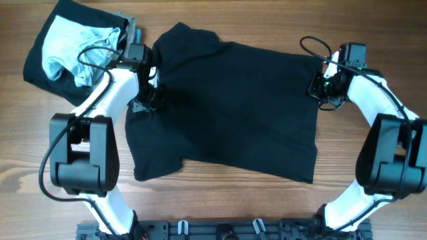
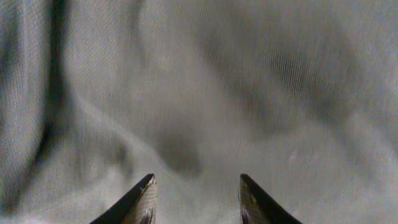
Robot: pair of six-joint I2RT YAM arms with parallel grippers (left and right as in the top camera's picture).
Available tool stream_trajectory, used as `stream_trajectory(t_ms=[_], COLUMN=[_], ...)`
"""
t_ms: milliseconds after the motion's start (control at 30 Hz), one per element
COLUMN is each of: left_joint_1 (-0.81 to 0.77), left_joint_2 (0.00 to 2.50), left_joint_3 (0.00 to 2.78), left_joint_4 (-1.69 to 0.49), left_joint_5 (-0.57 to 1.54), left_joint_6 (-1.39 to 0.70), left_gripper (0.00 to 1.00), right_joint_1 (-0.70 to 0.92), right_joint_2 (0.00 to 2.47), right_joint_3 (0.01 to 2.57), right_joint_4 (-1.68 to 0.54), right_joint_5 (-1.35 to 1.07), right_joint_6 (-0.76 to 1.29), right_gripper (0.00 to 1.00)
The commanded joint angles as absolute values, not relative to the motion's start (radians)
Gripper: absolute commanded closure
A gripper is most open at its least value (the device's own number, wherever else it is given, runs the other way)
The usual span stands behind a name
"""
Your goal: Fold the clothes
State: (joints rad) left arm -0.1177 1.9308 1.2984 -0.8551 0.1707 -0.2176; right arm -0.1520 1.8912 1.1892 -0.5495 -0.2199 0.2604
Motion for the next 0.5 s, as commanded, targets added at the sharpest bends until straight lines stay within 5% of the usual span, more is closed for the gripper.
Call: stream_trajectory(t_ms=[0,133,200,267,367,467], left_joint_1=[-0.125,-0.129,-0.129,-0.129,-0.129,-0.129], left_joint_2=[1.813,1.657,1.606,1.589,1.598,1.599], left_joint_3=[1.295,1.295,1.295,1.295,1.294,1.273], left_joint_4=[-0.916,-0.970,-0.983,-0.998,-1.008,-1.009], left_joint_5=[0.209,0.209,0.209,0.209,0.209,0.208], left_joint_6=[-0.163,-0.164,-0.164,-0.164,-0.164,-0.164], left_gripper=[0.55,0.48,0.41,0.23,0.18,0.16], right_joint_1=[-0.151,-0.194,-0.257,-0.324,-0.366,-0.366], right_joint_2=[1.990,2.078,2.078,2.078,2.077,1.988], right_joint_3=[1.170,1.171,1.183,1.226,1.306,1.358], right_joint_4=[-0.476,-0.381,-0.341,-0.328,-0.364,-0.413], right_joint_5=[-0.144,0.038,0.052,0.024,-0.024,-0.137], right_joint_6=[0.333,0.371,0.393,0.388,0.302,0.205], right_gripper=[0.96,0.96,0.96,0.96,0.96,0.70])
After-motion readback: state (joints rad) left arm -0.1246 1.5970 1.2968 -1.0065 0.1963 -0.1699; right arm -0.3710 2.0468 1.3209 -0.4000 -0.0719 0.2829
